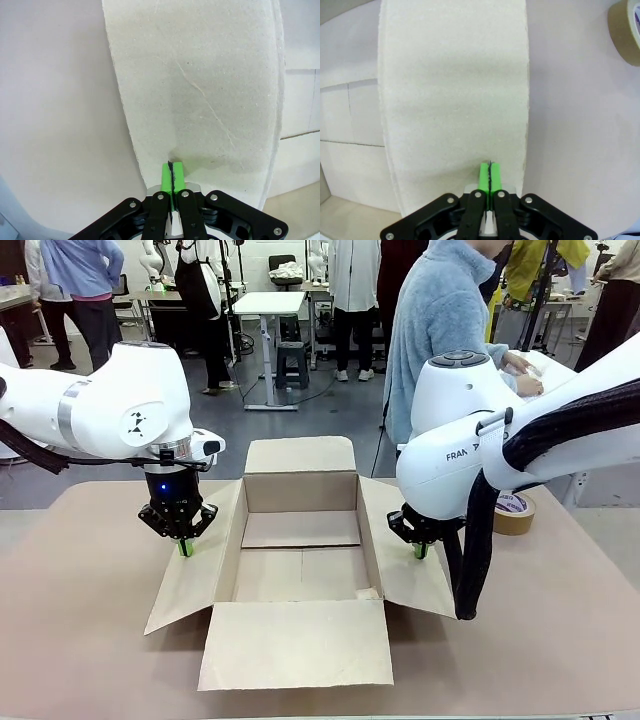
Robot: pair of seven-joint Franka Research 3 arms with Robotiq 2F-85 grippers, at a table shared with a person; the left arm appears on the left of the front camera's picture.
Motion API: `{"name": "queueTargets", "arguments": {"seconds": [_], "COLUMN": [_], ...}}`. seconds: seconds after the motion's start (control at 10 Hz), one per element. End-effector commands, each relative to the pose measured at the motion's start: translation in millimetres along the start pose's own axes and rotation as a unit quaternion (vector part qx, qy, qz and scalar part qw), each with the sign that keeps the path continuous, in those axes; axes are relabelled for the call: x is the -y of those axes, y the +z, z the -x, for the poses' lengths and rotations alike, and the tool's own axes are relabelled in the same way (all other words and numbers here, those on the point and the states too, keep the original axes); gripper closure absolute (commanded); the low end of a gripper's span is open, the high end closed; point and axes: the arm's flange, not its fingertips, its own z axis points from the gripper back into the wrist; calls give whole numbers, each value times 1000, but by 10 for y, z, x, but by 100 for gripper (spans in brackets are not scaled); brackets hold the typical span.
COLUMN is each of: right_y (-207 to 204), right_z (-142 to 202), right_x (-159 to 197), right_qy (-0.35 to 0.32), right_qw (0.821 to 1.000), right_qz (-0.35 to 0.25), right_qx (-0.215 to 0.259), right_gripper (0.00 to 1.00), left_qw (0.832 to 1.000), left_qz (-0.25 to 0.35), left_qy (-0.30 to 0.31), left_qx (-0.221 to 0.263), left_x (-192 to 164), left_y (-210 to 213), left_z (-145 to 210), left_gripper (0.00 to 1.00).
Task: Wrap the clocks to prevent damage.
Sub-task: Once the human has placed the objects inside and stepped back, release both hands from the side flaps of the Package Box.
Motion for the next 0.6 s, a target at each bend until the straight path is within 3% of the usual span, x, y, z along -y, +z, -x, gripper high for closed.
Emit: {"name": "queueTargets", "arguments": {"seconds": [0.0,0.5], "right_y": [-7,-7], "right_z": [10,10], "right_x": [-2,-2], "right_qy": [0,0], "right_qw": [1000,1000], "right_qz": [3,3], "right_qx": [-2,-2], "right_gripper": [99,99], "left_qw": [1000,1000], "left_qz": [-4,-4], "left_qy": [-1,-1], "left_qx": [-3,-3], "left_x": [-6,-6], "left_y": [-10,-10], "left_z": [6,6], "left_gripper": [100,100]}}
